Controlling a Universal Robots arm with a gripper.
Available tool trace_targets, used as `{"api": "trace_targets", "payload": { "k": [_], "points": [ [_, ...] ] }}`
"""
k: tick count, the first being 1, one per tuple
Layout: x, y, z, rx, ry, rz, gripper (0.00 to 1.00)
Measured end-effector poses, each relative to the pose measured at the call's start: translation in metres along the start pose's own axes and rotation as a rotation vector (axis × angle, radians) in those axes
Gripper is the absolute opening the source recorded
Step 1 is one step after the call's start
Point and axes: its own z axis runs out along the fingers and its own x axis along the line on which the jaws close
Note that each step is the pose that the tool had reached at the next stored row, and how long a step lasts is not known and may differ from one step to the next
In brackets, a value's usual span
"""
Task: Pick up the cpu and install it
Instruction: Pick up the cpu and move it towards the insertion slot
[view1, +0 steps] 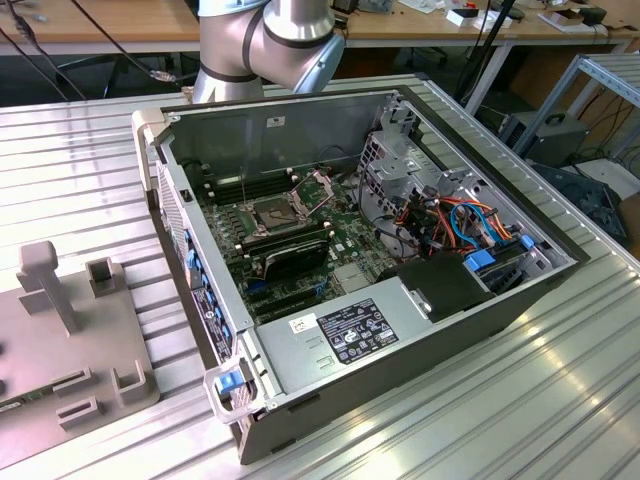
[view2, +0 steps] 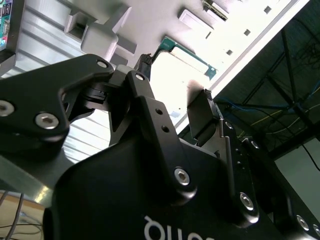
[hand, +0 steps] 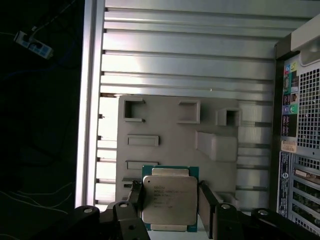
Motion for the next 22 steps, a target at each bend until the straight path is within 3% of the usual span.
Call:
{"api": "trace_targets", "payload": {
  "k": [22],
  "points": [
    [-0.0025,-0.0001,-0.0019,0.0001,0.0,0.0,0.54]
  ]
}}
